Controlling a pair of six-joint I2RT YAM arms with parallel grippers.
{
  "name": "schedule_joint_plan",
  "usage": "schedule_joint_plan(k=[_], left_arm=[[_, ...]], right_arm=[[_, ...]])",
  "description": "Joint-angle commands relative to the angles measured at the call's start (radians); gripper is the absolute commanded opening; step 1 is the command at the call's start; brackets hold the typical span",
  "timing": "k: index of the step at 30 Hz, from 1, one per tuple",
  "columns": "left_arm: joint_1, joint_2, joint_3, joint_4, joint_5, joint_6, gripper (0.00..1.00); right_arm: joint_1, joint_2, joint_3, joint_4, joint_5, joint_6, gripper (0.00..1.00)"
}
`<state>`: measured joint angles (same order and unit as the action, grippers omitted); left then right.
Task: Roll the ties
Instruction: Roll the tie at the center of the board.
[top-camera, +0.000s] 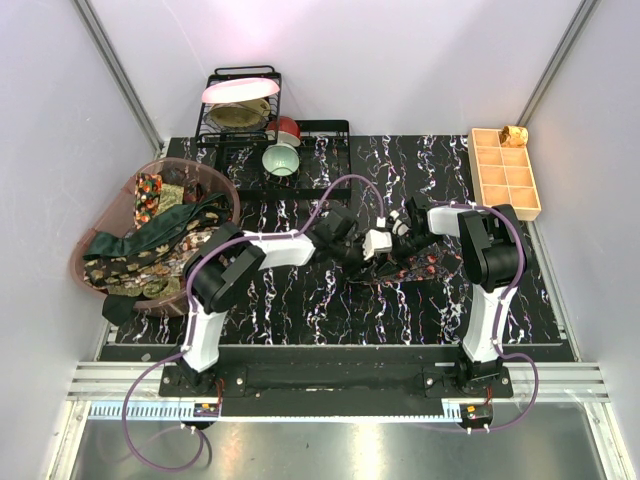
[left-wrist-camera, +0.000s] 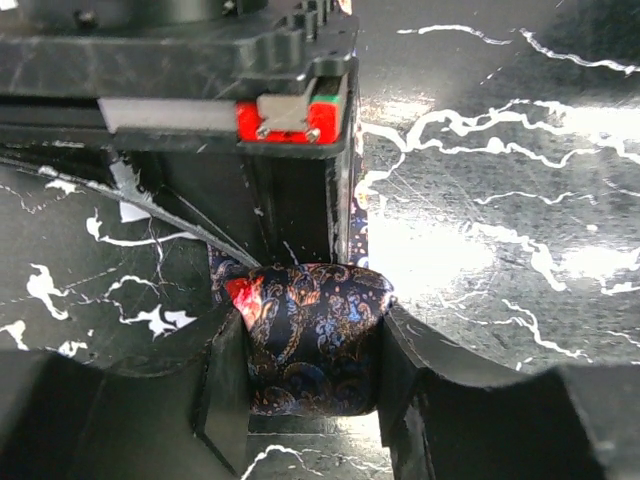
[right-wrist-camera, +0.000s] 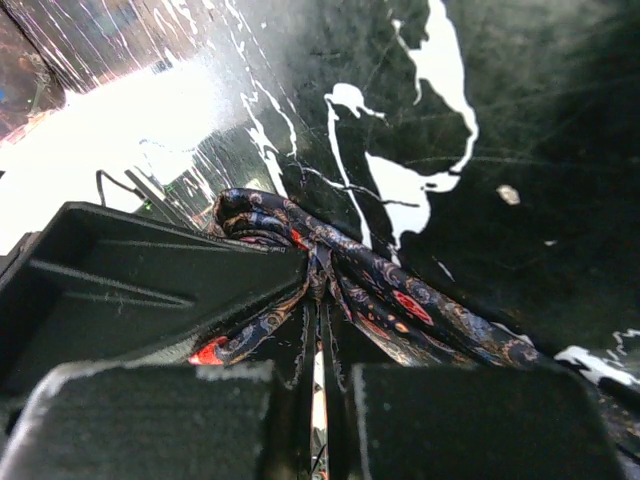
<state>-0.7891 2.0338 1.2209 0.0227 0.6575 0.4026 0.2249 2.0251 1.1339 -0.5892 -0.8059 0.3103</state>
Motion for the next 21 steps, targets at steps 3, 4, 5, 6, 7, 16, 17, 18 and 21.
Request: schedule_joint_plan(k=[3,4,5,6,7,16,17,18,21], left_arm=[[-0.047,0.075,0.038,-0.263,-0.294,0.133,0.31],[-0.047,0.081,0.058,-0.294,-0.315,0.146,0.29],[-0.047,0.085,0.063,-0.312,-0.329,0.150,0.26],[-0.047,0.086,0.072,-0.355,-0.343,0.157,0.24],[-0.047,0.092,0.087,-0.377,-0.364,0.165,0.22],[-0.047,0.143,0.132,-0.495,-0.404,0.199,0.15],[-0.047,0.144,0.138,-0.501,-0.403,0.199,0.15],[-0.047,0.146,0.140,-0.504,-0.401,0.200,0.15],[-0.047,0.151,0.157,-0.533,-0.397,0.208,0.14]], right_arm=[[-0.002,-0.021,-0.008,0.039,0.073,-0.025,0.04],[-0.005,-0.032,-0.005,0.032,0.062,-0.027,0.06],[-0.010,-0.045,0.001,0.014,0.056,-0.030,0.08],[-0.016,-0.066,0.004,0.005,0.051,-0.033,0.12],[-0.028,-0.075,0.007,-0.006,0.045,-0.037,0.13],[-0.159,-0.089,0.082,-0.162,0.001,-0.148,0.17],[-0.168,-0.088,0.087,-0.167,-0.004,-0.161,0.17],[-0.173,-0.088,0.090,-0.169,0.007,-0.166,0.18],[-0.182,-0.072,0.110,-0.158,0.066,-0.189,0.18]])
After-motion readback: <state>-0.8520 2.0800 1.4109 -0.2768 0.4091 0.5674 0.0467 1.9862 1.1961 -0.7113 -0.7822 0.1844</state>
